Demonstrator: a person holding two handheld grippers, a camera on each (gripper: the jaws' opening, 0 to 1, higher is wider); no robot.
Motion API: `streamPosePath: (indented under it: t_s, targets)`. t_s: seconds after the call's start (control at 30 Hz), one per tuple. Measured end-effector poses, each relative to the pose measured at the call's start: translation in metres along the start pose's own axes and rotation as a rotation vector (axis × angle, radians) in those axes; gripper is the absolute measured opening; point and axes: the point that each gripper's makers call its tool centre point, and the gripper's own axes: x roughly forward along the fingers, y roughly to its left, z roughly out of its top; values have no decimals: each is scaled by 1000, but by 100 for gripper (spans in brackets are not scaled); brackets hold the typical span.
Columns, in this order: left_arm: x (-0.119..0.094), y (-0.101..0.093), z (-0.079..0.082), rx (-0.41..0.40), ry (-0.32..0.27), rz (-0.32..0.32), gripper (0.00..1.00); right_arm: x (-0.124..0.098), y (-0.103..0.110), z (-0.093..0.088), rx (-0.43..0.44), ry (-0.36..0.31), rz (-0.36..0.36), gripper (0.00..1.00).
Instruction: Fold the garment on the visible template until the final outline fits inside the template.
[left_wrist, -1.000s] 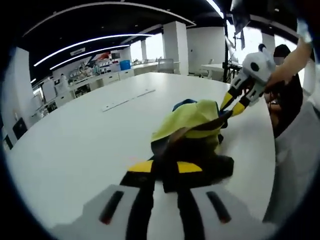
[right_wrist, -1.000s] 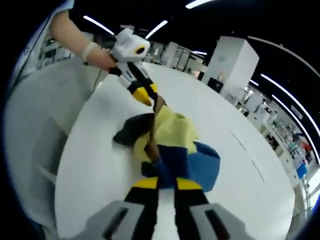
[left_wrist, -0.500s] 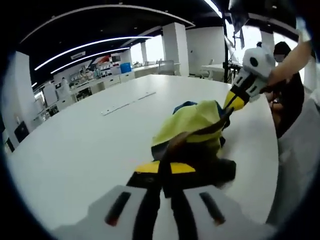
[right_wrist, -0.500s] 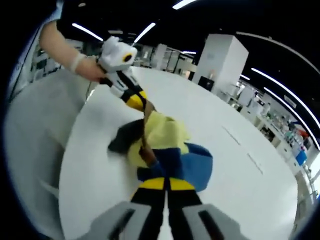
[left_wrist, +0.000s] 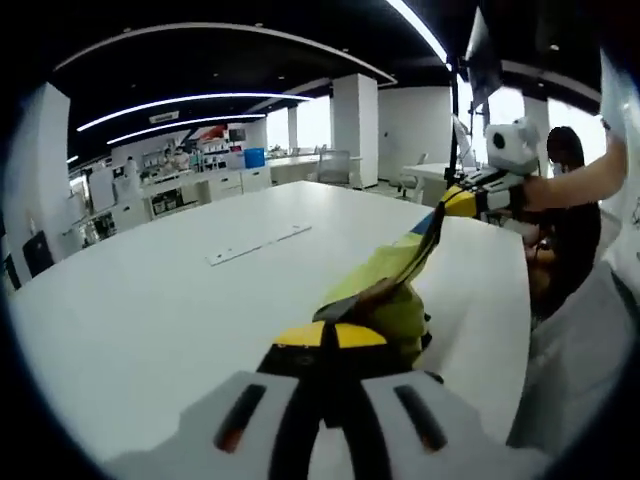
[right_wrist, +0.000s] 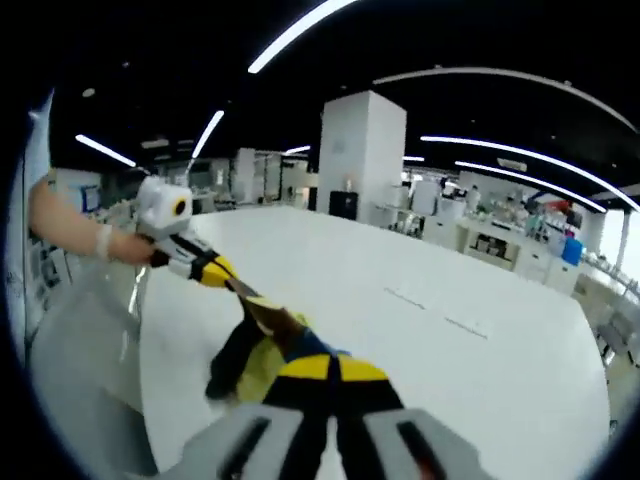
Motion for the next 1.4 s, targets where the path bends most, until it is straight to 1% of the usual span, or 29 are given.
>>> streamPosePath:
  t_s: [0.03,0.07,0.1,0.13,0.2,0.23,0.3,0.33,0.4,0.47,0.53,0.67,0.7,0.73,0.77,0.8,0.9,0.93,0.97,1.03,1.07,1.1,1.2,1.23,1.27,1.3,1.33,1.37,1.4]
  targets:
    - [0,-2,6,-19,-6,-16,0,-3,-2,5,13,-14,-6,0]
    - [-3,-6,17,-36,-29,-41,0,-6,-6,12,27,-33,-10,0]
    - [-4,-6,24,-43,-51,-49,0,-9,-7,17,33,-42,-9,0]
    - [-7,-6,33,-61,-67,-51,0,-12,-6,25,45,-56,-9,0]
    - [-11,-4,43,-73,-84,-50,0,-17,-5,35,57,-75,-5,0]
    - [-14,-2,48,-79,-93,-49,0,-21,-4,42,63,-85,1,0]
    - [-22,2,63,-87,-128,-44,0,-27,3,57,52,-106,7,0]
    - [-27,3,71,-107,-148,-44,0,-31,6,64,37,-120,10,0]
    - [-36,4,87,-113,-185,-46,0,-37,10,76,3,-140,7,0]
    - [-43,6,98,-124,-205,-55,0,-44,18,90,-22,-160,14,0]
    - [-49,5,109,-126,-223,-54,0,-51,24,103,-38,-185,15,0]
    - [-65,0,141,-72,-267,-55,0,-66,33,136,-53,-263,20,0]
    - [-68,1,147,-72,-279,-56,0,-69,35,143,-54,-278,20,0]
    - [-71,1,155,-67,-296,-58,0,-72,32,155,-61,-301,19,0]
    - [-76,2,165,-66,-324,-60,0,-75,33,162,-70,-314,19,0]
    - [-81,1,175,-65,-351,-65,0,-80,34,173,-89,-336,15,0]
    - [-91,2,196,-80,-412,-71,0,-91,37,194,-120,-374,12,0]
    - [-94,2,201,-84,-422,-72,0,-93,36,200,-125,-388,12,0]
    - [-96,1,207,-60,-433,-69,0,-95,36,204,-132,-400,11,0]
    - [-97,2,215,-40,-435,-64,0,-97,33,213,-148,-415,2,0]
    - [-96,2,218,-1,-431,-62,0,-98,32,214,-154,-422,-1,0]
    - [-95,4,224,13,-439,-60,0,-96,29,215,-156,-423,-4,0]
    - [-82,16,225,-8,-433,-66,0,-82,12,208,-144,-409,-24,0]
    - [-77,21,223,-14,-428,-64,0,-75,5,203,-113,-405,-20,0]
    - [-66,29,217,-37,-404,-57,0,-69,1,201,-84,-403,-15,0]
    - [-58,33,213,-41,-389,-57,0,-59,-8,194,-48,-380,-19,0]
    - [-46,41,204,-58,-351,-50,0,-53,-15,189,-43,-369,-22,0]
    - [-37,44,197,-69,-323,-49,0,-45,-22,184,-43,-354,-31,0]
    - [-22,52,185,-93,-283,-51,0,-33,-29,172,-19,-308,-35,0]
